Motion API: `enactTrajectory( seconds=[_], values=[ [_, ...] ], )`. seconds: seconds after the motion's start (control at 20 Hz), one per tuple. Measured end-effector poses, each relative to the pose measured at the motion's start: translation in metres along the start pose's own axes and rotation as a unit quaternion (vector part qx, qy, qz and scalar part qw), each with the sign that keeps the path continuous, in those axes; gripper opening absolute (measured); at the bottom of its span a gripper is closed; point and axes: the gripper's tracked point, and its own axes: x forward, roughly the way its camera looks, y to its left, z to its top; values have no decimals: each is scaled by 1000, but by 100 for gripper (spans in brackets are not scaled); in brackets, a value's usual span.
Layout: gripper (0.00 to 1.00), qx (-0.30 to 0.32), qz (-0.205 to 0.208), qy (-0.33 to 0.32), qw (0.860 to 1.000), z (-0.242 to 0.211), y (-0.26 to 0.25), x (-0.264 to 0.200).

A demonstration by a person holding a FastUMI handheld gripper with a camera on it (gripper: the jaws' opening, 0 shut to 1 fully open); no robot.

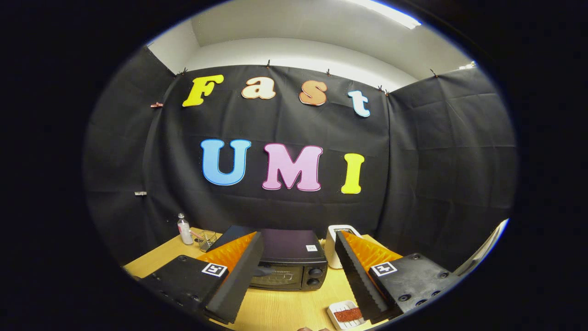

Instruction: Open the toaster oven, put the food inside, and close the toaster oven door.

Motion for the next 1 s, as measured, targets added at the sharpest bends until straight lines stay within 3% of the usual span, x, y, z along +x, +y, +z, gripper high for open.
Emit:
enactTrajectory(
  seconds=[0.45, 1.0],
  values=[
    [97, 18, -9, 42, 999, -26, 11, 42],
    [97, 35, 38, 97, 994, -99, 76, 101]
  ],
)
